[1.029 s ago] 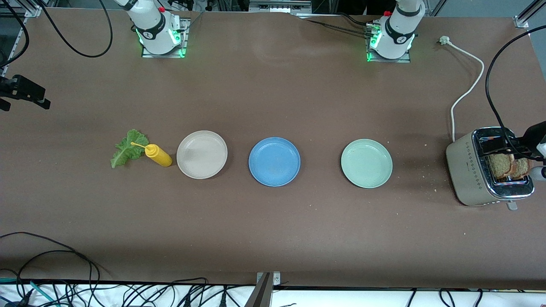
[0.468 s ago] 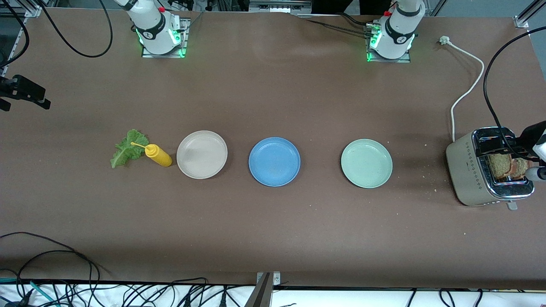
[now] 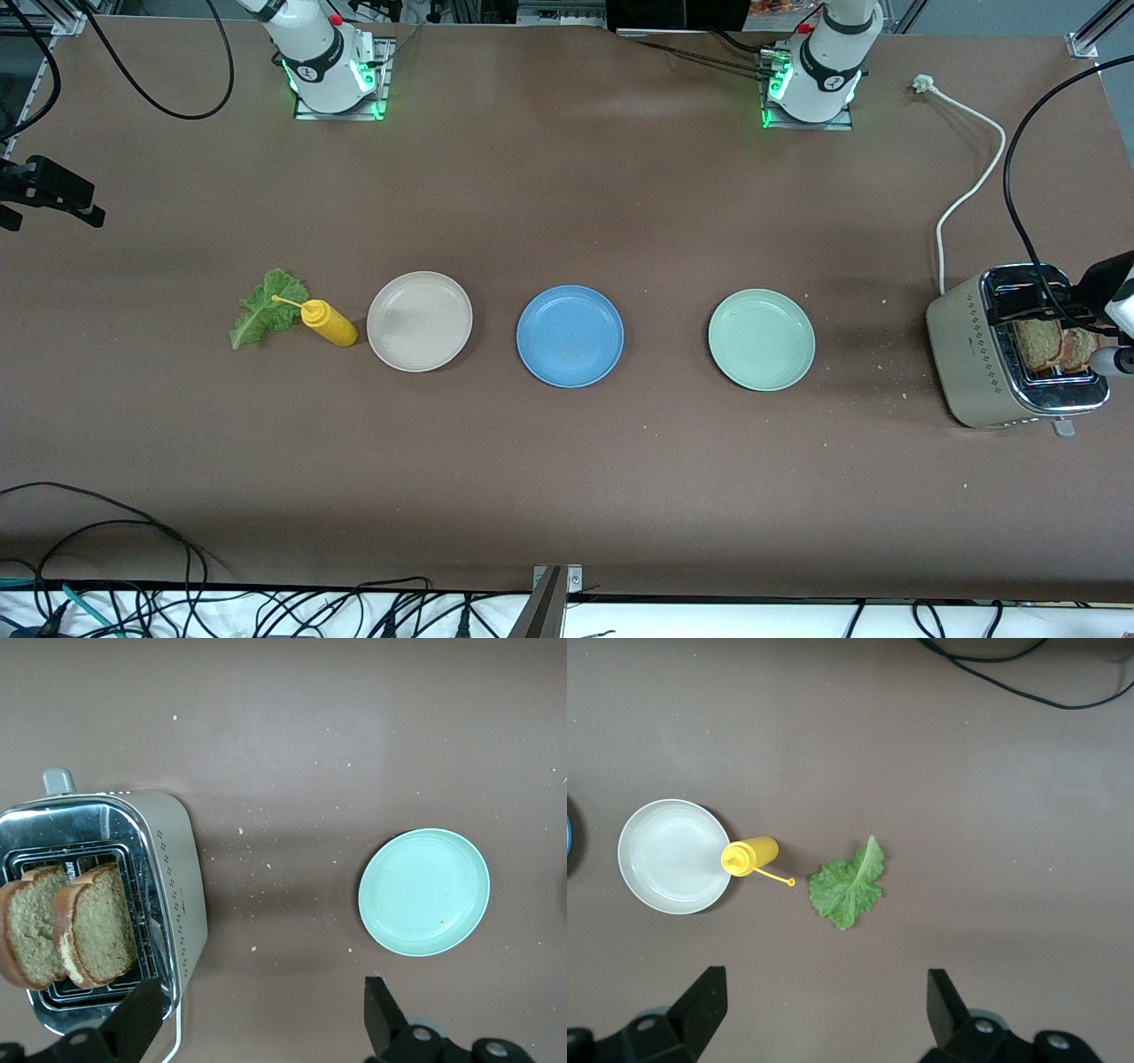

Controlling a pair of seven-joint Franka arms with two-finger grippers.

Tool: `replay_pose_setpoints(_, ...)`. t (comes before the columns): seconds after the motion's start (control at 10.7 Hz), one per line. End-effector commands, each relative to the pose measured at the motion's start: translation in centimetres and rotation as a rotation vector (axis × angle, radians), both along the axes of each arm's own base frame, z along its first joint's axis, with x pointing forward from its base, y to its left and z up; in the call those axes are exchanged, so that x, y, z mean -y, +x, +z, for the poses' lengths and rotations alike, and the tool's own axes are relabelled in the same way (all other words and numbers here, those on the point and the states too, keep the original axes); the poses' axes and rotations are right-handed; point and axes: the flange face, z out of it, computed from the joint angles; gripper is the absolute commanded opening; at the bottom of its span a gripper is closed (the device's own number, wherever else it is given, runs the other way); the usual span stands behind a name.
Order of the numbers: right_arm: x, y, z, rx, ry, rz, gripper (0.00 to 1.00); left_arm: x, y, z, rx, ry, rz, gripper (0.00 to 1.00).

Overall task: Make sandwich in blue plate with both arms
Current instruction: 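Grasp the outer toasted bread slice with the left gripper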

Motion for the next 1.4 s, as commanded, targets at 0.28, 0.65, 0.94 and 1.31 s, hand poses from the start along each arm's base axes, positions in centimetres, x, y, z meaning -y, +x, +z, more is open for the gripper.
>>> replay_pose_setpoints(0.28,0.1,0.0,0.6,0.002,0.017,-0.004,1.00,-2.5,-0.7,0.1,-0.013,0.013,0.028,0.98)
replay_pose_setpoints(0.65,0.2,0.0,0.6,0.002,0.017,-0.006,1.00,-8.8,-0.5,-2.6,-0.019,0.001,0.095,0.96)
replay_pose_setpoints(0.94,0.2,0.0,0.6,0.004,0.017,-0.006,1.00,-12.9,0.6,-6.4,-0.005,0.045,0.126,0.94)
replay_pose_setpoints(1.31,0.2,0.0,0.6,0.002,0.017,-0.006,1.00,-15.4,0.7,-12.0,-0.074,0.065,0.138,0.91)
